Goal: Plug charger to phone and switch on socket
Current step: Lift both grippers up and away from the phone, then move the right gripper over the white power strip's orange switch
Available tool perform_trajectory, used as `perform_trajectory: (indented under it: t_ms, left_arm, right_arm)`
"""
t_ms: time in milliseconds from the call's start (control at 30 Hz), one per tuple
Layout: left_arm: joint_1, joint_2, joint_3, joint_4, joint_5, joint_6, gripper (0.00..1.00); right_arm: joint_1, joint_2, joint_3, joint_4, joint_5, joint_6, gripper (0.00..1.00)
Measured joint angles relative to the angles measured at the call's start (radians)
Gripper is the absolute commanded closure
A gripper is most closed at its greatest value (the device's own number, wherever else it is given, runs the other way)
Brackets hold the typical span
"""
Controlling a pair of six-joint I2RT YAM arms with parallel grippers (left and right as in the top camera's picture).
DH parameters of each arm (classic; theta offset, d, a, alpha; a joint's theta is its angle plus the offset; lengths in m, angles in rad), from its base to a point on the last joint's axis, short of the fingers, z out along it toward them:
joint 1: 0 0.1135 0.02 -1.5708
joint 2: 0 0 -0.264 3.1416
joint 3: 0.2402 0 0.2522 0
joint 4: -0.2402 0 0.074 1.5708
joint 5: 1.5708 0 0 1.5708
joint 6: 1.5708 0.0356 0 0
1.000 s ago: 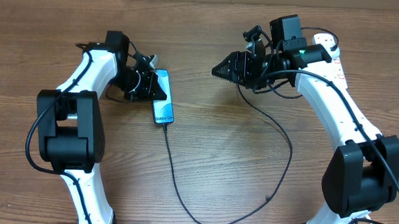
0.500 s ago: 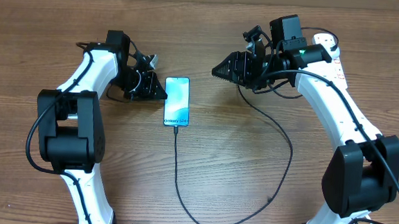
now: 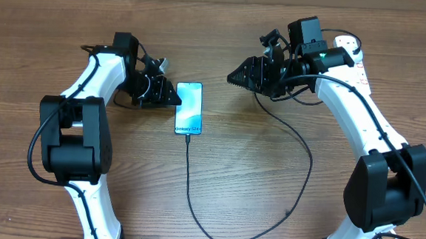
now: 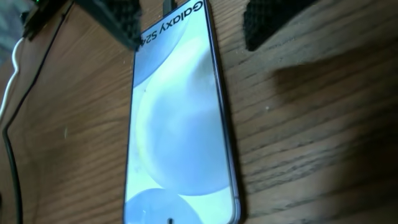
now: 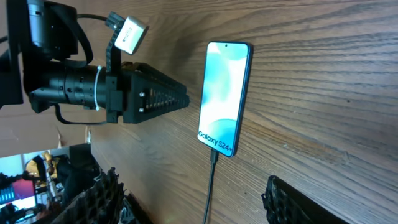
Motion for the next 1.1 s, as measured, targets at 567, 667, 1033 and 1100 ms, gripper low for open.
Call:
perform_trajectory:
  t_ms: [567,667,1033,1100]
  left_arm:
    - [0.003,-0.013,0.491,-0.332,-0.159,-0.087,0.44]
    - [0.003,-0.032,0.595,-0.372,-0.179,-0.108,0.43]
    - [0.003,-0.112,0.843,-0.451,-0.336,-0.198,0.0]
    - [0.003,-0.122,0.85,-0.453,-0.356,-0.204,0.0]
  right_arm:
    - [-0.06,0.0,0.185,-0.269,0.103,-0.082,0.43]
    - [-0.086,0.0,0.282,-0.357,0.179,-0.09,0.45]
    - [-0.246,0.0,0.474,-0.481,0.464,-0.034,0.4]
    - [-0.295,0.0,0.473,-0.486,0.487,-0.019,0.36]
